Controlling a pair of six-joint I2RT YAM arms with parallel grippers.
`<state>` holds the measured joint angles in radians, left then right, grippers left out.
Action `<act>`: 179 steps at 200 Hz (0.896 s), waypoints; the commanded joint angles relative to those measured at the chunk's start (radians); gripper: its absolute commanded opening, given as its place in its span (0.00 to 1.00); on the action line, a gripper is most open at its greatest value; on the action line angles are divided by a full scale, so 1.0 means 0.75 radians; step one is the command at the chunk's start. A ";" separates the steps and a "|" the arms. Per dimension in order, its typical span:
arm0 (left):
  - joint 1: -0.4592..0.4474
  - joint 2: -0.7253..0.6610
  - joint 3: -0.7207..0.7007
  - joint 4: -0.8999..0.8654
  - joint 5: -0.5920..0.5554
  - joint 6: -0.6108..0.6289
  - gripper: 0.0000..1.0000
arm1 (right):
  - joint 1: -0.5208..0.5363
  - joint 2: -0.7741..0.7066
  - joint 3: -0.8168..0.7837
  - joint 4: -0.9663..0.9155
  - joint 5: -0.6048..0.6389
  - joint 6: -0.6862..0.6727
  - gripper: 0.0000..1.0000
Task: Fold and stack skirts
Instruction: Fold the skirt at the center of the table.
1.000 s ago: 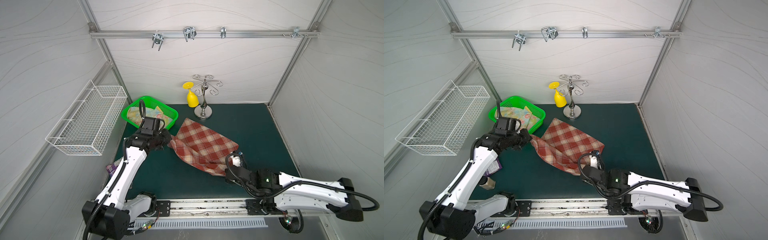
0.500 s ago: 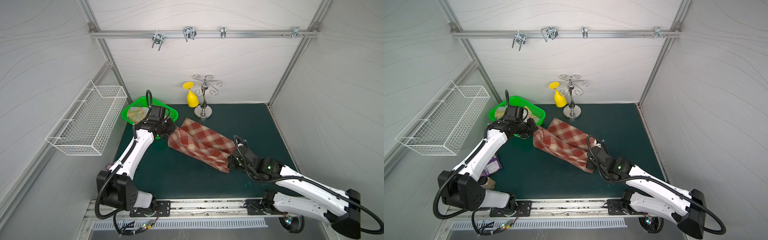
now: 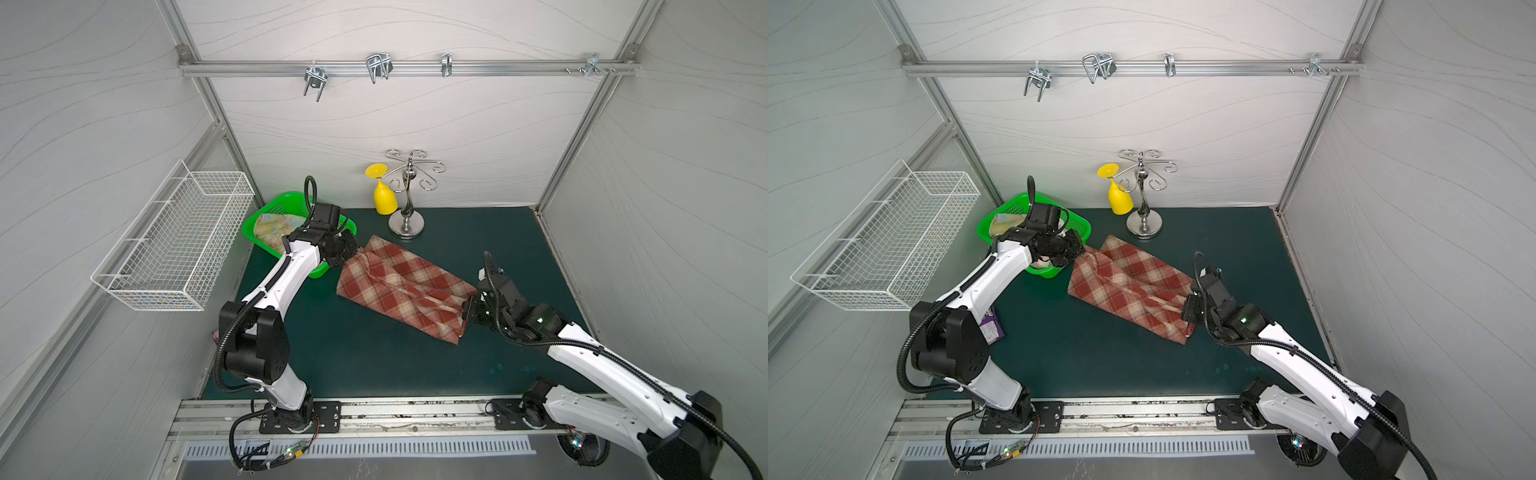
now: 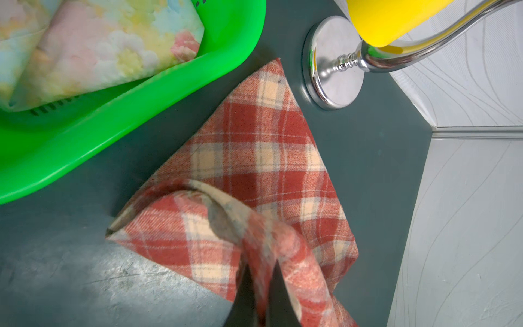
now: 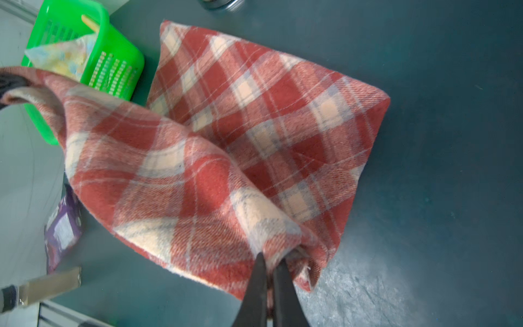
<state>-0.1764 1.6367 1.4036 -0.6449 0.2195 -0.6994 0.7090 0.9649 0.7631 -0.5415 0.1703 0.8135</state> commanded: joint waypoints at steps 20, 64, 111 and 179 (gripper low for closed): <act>0.011 0.098 0.118 0.056 -0.027 -0.010 0.01 | -0.134 0.053 -0.042 0.077 -0.125 -0.042 0.02; 0.012 0.171 0.173 0.062 -0.039 -0.010 0.02 | -0.290 0.127 -0.065 0.152 -0.234 -0.055 0.02; 0.012 0.276 0.250 0.055 -0.035 -0.001 0.03 | -0.394 0.212 -0.070 0.212 -0.313 -0.078 0.03; 0.004 0.449 0.354 0.080 0.042 0.008 0.08 | -0.516 0.326 -0.097 0.303 -0.408 -0.095 0.03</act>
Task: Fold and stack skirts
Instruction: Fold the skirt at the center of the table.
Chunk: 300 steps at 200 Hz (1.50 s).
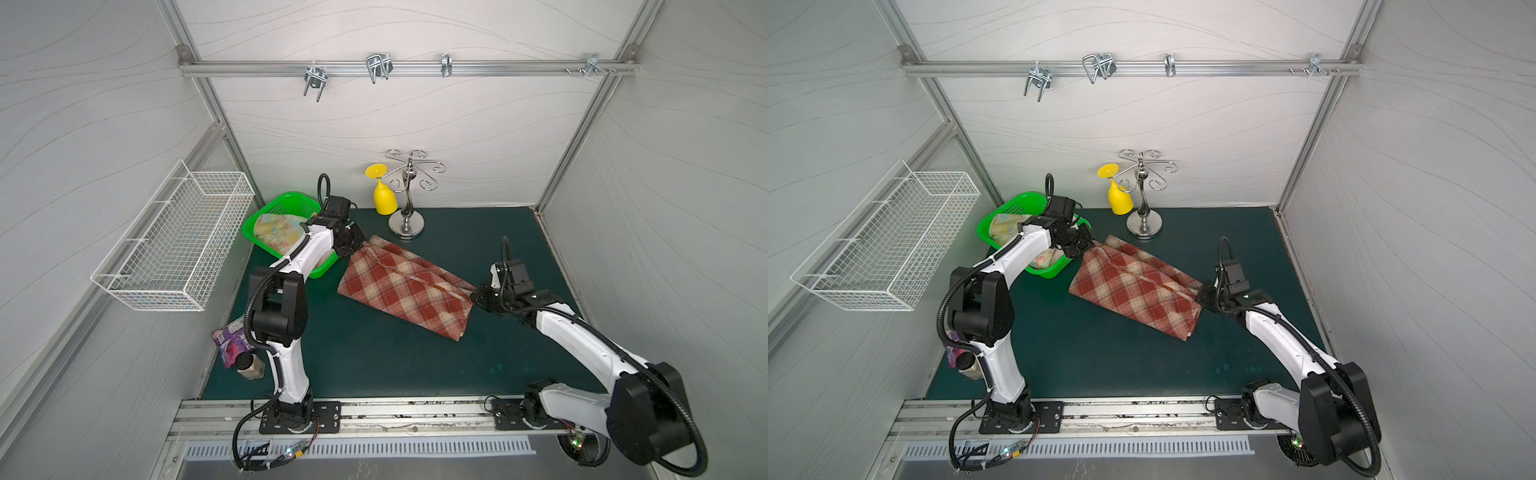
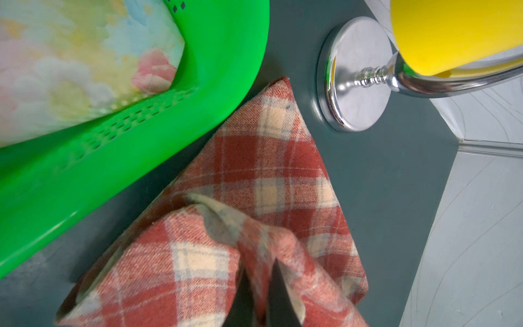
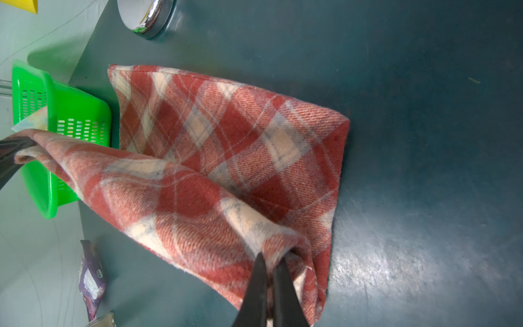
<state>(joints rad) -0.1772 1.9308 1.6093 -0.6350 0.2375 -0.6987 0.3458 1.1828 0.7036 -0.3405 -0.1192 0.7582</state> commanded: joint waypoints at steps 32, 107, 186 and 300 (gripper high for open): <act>-0.012 0.137 0.151 0.049 0.038 0.023 0.09 | -0.080 0.100 -0.040 0.088 -0.073 -0.017 0.04; -0.023 0.193 0.184 0.041 0.051 0.026 0.43 | -0.161 0.233 -0.036 0.157 -0.147 -0.013 0.13; -0.026 -0.040 0.031 0.118 0.057 0.015 0.59 | -0.166 0.240 0.029 0.172 -0.182 -0.025 0.73; -0.079 -0.145 -0.428 0.331 0.192 -0.017 0.99 | 0.195 0.000 0.015 0.122 -0.016 -0.142 0.99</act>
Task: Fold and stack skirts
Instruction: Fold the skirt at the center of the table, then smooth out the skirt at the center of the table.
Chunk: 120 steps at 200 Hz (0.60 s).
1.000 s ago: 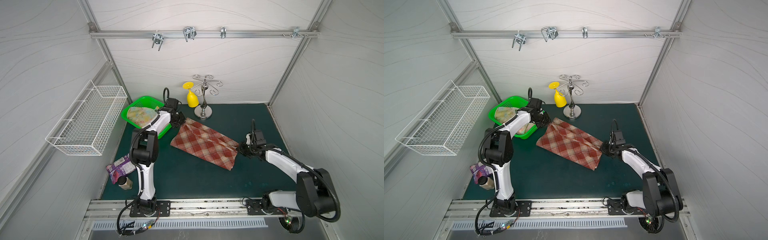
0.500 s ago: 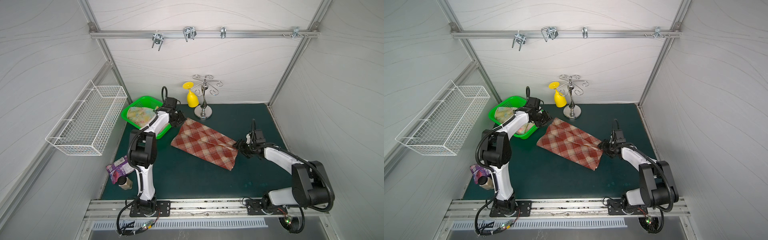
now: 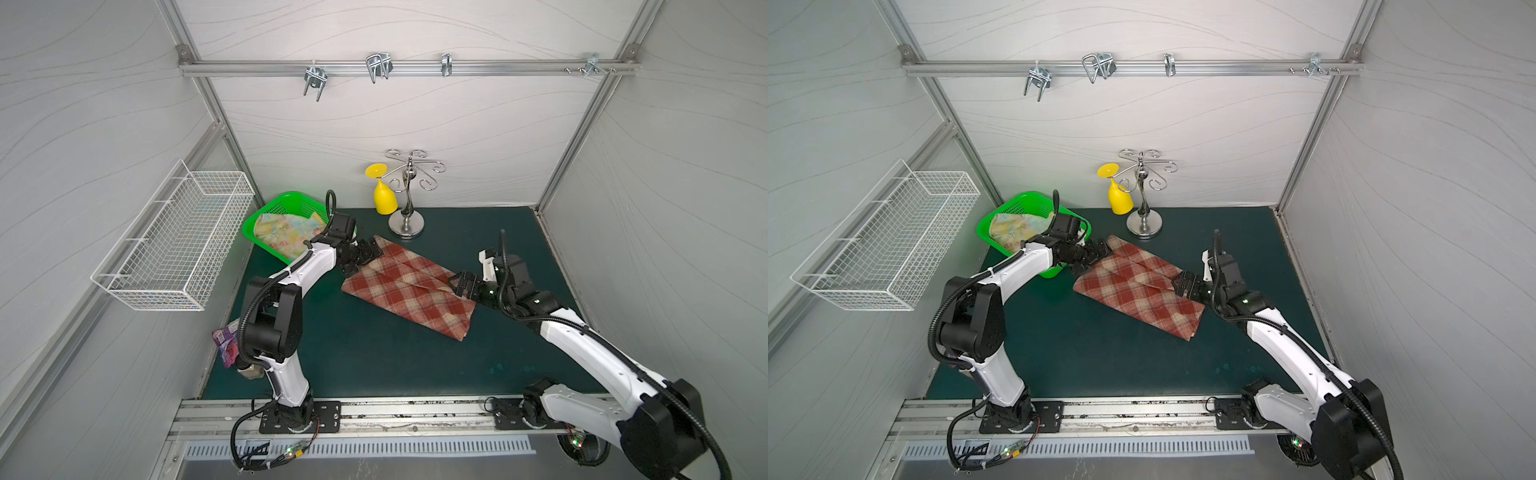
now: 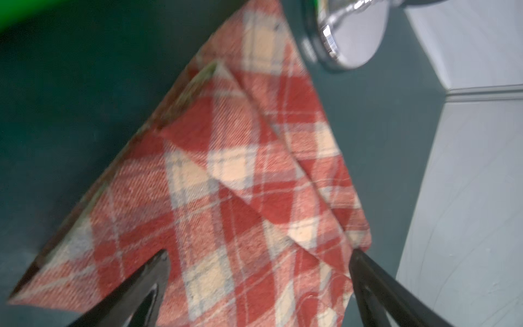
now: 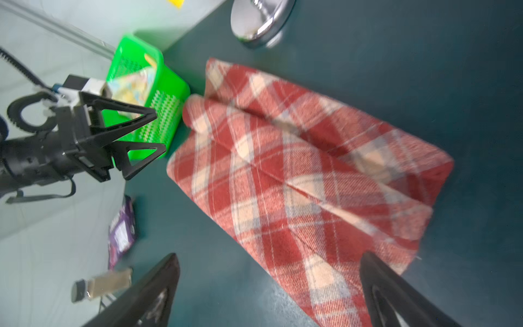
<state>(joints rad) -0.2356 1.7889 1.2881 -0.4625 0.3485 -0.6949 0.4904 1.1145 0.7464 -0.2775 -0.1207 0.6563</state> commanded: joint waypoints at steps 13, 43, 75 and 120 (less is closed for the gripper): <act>-0.001 0.064 -0.007 0.124 0.043 -0.025 0.99 | 0.004 0.144 -0.047 0.072 -0.026 -0.007 0.99; -0.001 0.133 0.025 0.133 0.048 -0.022 0.99 | -0.001 0.239 -0.040 0.113 -0.034 0.006 0.99; -0.003 0.208 0.051 0.199 0.061 -0.049 0.99 | 0.003 0.331 -0.078 0.190 -0.054 0.024 0.99; -0.024 0.302 0.142 0.240 0.061 -0.076 0.99 | 0.001 0.453 -0.125 0.278 -0.060 0.039 0.99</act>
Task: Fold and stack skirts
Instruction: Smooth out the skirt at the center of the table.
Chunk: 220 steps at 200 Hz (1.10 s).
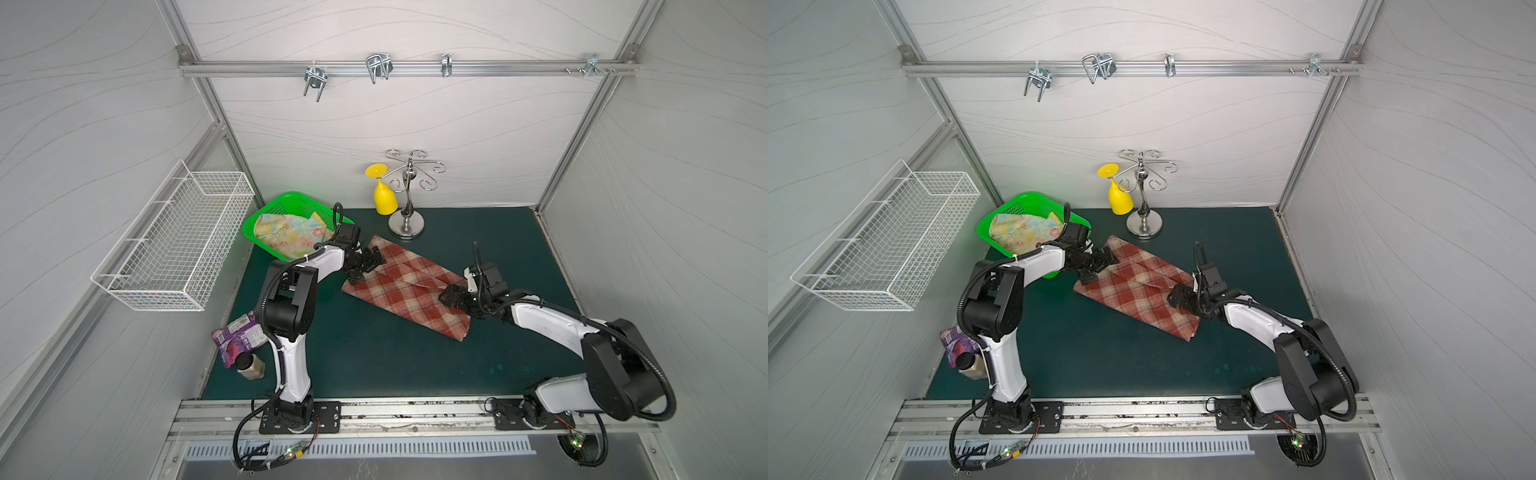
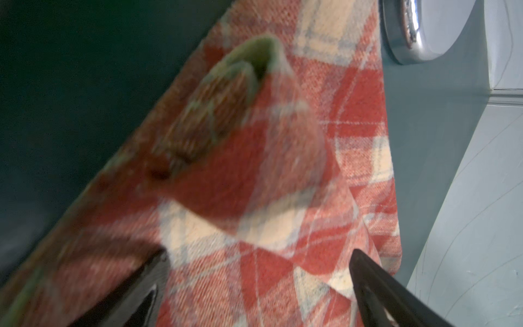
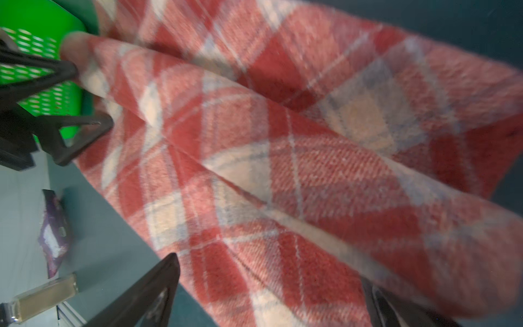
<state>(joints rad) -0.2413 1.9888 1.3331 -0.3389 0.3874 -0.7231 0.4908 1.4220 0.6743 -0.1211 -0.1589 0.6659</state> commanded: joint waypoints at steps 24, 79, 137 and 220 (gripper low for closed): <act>-0.026 0.058 0.118 0.097 0.009 -0.059 0.99 | -0.001 0.085 -0.044 0.095 -0.013 0.026 0.99; -0.031 0.147 0.245 0.101 -0.009 -0.080 0.99 | 0.000 0.140 -0.062 0.134 -0.032 0.036 0.99; -0.046 0.216 0.382 0.156 -0.009 -0.122 0.99 | 0.000 0.132 -0.059 0.108 -0.025 0.029 0.99; -0.059 0.240 0.536 0.214 0.027 -0.194 0.99 | 0.004 0.017 -0.047 0.006 0.004 0.002 0.99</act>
<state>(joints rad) -0.2768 2.1628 1.7203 -0.2371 0.3904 -0.8417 0.4889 1.4677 0.6582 0.0071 -0.1631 0.6788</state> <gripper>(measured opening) 0.994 0.990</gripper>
